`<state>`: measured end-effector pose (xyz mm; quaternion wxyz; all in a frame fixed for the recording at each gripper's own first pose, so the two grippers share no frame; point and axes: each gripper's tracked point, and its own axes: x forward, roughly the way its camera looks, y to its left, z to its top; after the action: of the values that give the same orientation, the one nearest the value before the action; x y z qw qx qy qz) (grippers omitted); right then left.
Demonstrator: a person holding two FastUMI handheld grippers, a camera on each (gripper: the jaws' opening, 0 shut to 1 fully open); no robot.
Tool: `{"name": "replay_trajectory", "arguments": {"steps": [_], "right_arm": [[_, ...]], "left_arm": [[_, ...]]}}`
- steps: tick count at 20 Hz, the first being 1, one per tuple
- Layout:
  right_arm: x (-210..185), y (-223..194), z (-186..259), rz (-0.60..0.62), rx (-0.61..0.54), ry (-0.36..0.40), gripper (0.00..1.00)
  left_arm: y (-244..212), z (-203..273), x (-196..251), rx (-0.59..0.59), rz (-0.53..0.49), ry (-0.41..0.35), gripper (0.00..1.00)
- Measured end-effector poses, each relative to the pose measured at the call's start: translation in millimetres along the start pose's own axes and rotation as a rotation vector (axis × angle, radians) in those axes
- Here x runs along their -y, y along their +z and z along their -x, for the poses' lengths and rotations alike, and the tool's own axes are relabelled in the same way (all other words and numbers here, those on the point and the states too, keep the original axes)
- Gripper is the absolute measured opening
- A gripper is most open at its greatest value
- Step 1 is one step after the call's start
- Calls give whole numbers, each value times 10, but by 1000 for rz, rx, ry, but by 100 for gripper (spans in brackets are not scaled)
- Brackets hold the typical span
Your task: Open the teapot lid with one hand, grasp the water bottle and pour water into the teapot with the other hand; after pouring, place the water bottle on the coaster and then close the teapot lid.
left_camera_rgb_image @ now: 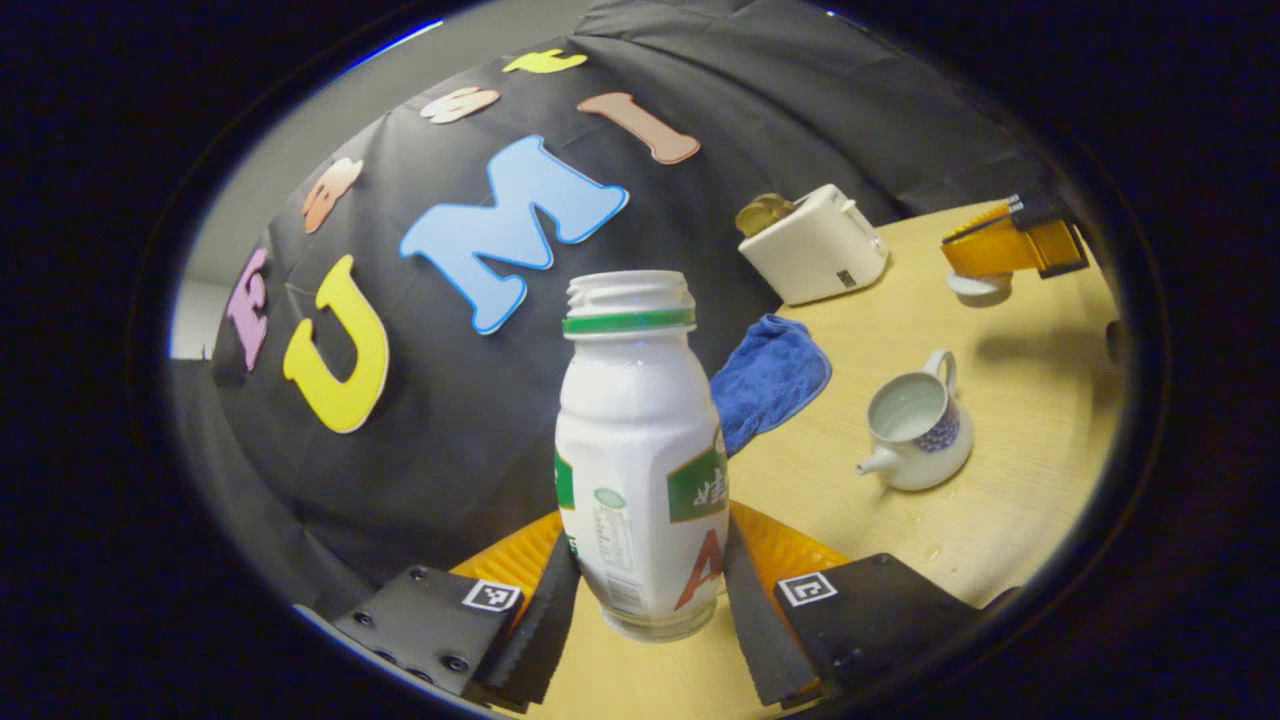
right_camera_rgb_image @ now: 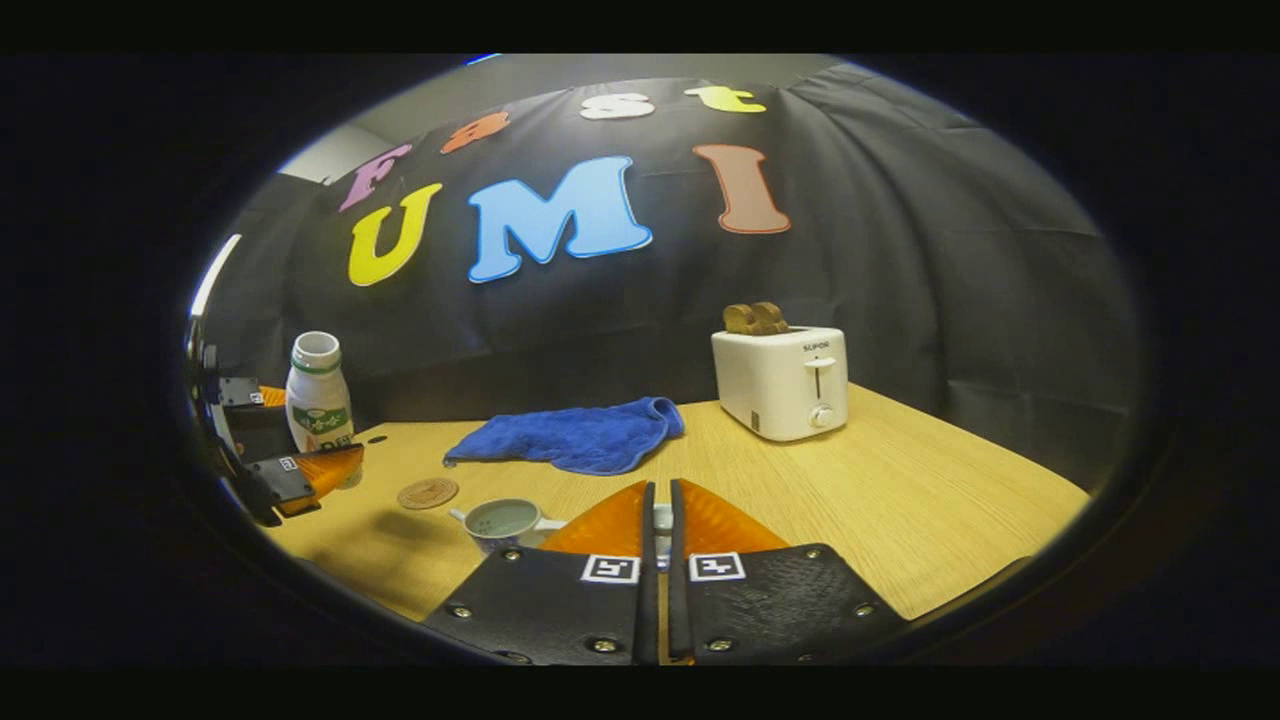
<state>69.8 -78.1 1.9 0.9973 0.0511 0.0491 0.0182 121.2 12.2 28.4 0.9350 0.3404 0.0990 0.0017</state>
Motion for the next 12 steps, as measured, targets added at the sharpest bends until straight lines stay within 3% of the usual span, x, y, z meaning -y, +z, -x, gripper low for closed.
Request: {"name": "replay_trajectory", "arguments": {"steps": [1,2,3,5,6,7,9,12], "right_arm": [[-23,2,-6,7,2,4,21],[-46,-11,-12,11,1,12,21],[-80,-17,-15,9,-1,23,4],[-149,-28,-24,-2,-4,49,1],[-184,-19,-21,-7,-1,60,0],[-211,-6,-30,-10,3,67,10],[-250,10,-63,-10,7,70,0],[-380,12,-102,0,1,85,4]], "left_arm": [[-42,18,1,-5,40,-3,78],[-65,58,-46,-10,77,-7,78],[-95,83,-57,-9,116,-9,81],[-138,92,-35,2,198,-27,78],[-140,114,-35,10,239,-37,84],[-138,143,-39,17,276,-46,84],[-166,188,-68,29,341,-51,85],[-206,271,-115,48,438,-63,85]]}}
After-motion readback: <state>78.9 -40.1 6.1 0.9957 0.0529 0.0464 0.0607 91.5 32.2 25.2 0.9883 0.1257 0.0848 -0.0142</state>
